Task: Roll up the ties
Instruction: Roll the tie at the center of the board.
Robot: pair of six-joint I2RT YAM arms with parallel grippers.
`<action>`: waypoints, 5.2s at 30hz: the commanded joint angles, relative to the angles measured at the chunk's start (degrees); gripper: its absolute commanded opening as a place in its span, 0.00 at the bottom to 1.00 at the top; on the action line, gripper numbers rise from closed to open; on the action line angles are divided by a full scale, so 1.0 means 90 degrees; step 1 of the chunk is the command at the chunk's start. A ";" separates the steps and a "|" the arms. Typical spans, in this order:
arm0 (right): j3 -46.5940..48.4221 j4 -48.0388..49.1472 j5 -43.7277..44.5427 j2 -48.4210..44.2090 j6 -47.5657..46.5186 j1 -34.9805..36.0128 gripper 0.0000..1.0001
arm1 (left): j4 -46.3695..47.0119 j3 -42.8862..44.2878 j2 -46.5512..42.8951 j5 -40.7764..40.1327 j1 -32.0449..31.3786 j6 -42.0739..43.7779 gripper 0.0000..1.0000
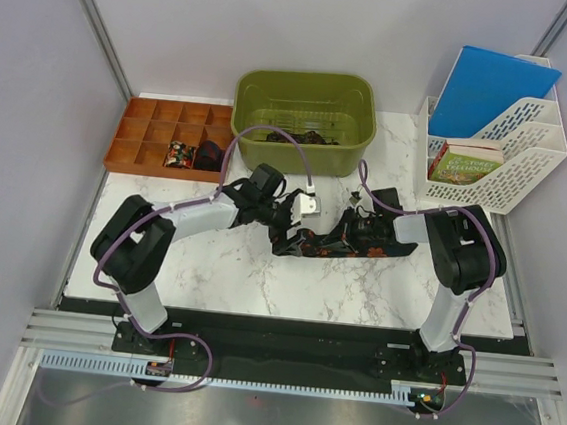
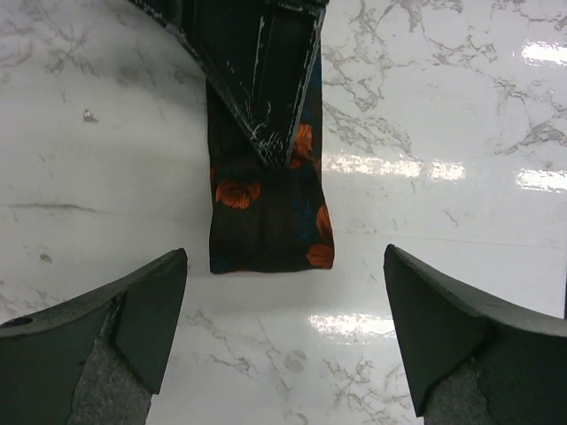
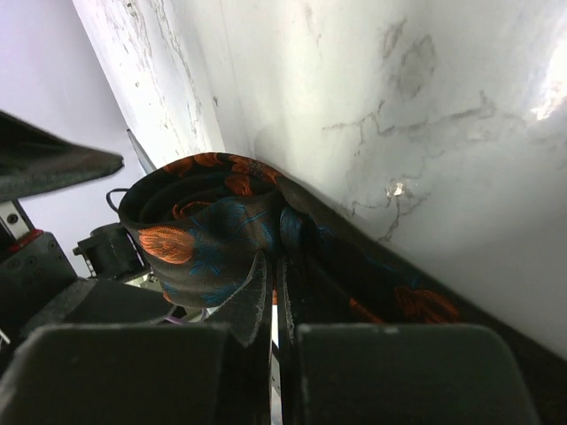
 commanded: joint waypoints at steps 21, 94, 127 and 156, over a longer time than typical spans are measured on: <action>-0.0023 -0.0255 0.0386 0.0251 -0.0220 0.0047 0.00 | -0.0506 0.0584 0.0606 -0.0553 -0.0684 0.0809 0.21; 0.0046 -0.0929 0.0219 0.0690 -0.0962 -0.0353 0.00 | 0.1999 -0.0499 0.0508 -0.0152 -0.0518 -0.0549 0.77; -0.0286 0.0388 -0.0318 -0.0521 0.0493 -0.0354 0.49 | -0.3216 0.2617 0.2403 -0.1930 -0.1133 0.0184 0.26; -0.0052 -0.0304 -0.0162 0.0837 -0.1479 -0.0568 0.00 | 0.1998 -0.0753 0.0038 -0.0103 -0.0137 -0.1876 0.82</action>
